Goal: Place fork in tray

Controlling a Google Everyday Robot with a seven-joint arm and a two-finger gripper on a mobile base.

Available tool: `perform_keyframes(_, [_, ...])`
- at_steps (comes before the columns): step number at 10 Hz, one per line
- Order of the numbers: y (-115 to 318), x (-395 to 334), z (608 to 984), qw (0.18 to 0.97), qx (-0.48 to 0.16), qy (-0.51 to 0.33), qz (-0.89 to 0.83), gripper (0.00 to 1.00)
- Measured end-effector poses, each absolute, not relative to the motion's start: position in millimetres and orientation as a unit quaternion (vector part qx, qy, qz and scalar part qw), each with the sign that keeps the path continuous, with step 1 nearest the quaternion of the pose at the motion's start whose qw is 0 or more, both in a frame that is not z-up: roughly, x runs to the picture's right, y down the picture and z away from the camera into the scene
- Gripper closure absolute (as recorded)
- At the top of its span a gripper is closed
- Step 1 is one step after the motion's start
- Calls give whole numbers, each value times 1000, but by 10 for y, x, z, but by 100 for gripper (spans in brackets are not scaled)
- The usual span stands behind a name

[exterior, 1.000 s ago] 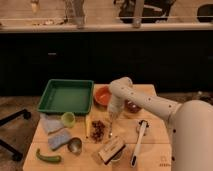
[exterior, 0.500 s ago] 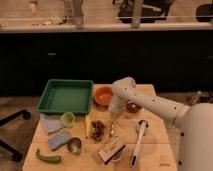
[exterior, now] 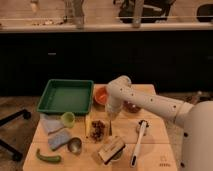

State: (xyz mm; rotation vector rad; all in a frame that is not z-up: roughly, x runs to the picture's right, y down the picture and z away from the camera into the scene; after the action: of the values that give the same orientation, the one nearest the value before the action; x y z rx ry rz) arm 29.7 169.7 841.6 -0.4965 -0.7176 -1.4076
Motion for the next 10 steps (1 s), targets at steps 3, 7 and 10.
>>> perform_keyframes(3, [1631, 247, 8309, 676, -215, -306, -635, 100])
perform_keyframes(7, [1457, 153, 8180, 672, -214, -285, -649, 100])
perform_keyframes(10, [1283, -4, 8147, 663, -216, -275, -662, 100])
